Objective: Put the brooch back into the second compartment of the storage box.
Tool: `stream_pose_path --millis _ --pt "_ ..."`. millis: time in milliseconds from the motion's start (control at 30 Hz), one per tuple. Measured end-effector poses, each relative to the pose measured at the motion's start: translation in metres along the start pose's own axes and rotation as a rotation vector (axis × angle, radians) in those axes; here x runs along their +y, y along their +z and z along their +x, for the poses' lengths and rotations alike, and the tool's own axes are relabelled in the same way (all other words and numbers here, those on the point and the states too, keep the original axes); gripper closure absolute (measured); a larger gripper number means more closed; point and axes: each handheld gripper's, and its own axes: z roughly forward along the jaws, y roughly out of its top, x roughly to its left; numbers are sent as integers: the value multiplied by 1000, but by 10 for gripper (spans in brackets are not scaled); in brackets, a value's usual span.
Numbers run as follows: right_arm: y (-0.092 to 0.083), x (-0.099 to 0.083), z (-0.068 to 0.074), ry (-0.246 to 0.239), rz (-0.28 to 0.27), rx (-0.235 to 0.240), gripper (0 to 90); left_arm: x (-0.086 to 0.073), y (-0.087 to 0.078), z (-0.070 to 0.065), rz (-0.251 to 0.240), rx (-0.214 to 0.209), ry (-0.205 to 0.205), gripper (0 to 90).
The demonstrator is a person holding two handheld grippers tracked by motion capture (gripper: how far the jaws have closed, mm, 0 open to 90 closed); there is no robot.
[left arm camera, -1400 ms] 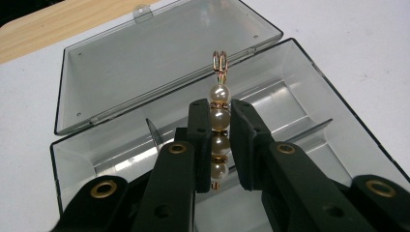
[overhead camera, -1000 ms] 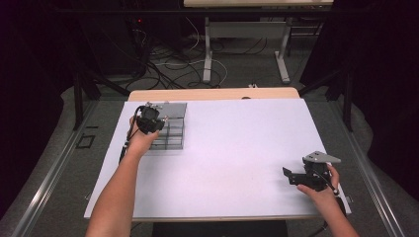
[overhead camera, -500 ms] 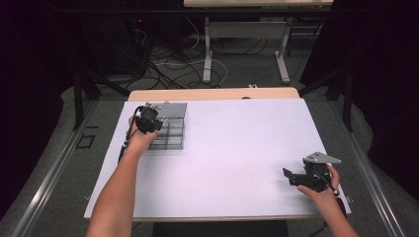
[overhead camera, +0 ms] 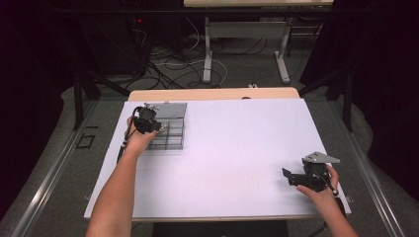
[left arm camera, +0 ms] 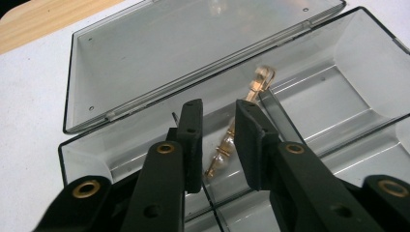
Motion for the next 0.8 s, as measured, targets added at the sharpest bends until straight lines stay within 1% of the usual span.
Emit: stream_pose_path --millis 100,200,233,267,333,367,400,433,467,533,567,600,633,667,700,733,767,800 --pt "0 0 0 2 0 0 116 0 -1 0 -4 1 -2 685" --pt "0 0 0 3 1 -1 116 1 -3 0 -8 -4 -22 638" --pt "0 0 0 0 0 -1 116 0 -3 1 -21 -7 -27 628" --pt "0 1 0 0 -1 0 116 0 -4 1 -20 -6 -28 619" --pt "0 1 1 1 -7 -9 116 0 -6 1 -19 -7 -44 616" --pt "0 1 1 8 -1 1 116 0 -6 1 -17 -9 -50 613" --pt "0 1 1 1 -1 0 116 0 -7 1 -21 -13 -57 608" --pt "0 1 0 1 -2 -1 116 0 -7 1 -23 -11 -62 600" --pt "0 1 0 0 -2 0 116 0 -9 1 -15 -8 -66 589" --pt "0 1 0 -3 -6 -1 116 0 -11 2 -15 4 -74 551" --pt "0 2 0 -4 -3 2 116 1 -13 2 -18 -2 -78 546" --pt "0 2 0 -6 -6 5 116 1 -14 2 -24 5 -81 540" --pt "0 2 0 -6 -6 5 116 1 -16 3 -28 9 -73 534" --pt "0 2 0 -6 -7 6 116 1 -17 3 -36 3 -82 529" --pt "0 2 0 -9 -7 4 116 0 -18 4 -47 -3 -81 524" --pt "0 2 1 -10 -5 2 116 0 -20 4 -40 -12 -93 517" --pt "0 2 1 -5 -7 8 116 0 -21 5 -44 -5 -91 511" --pt "0 3 1 -5 -4 5 116 0 -22 5 -41 -6 -103 503"
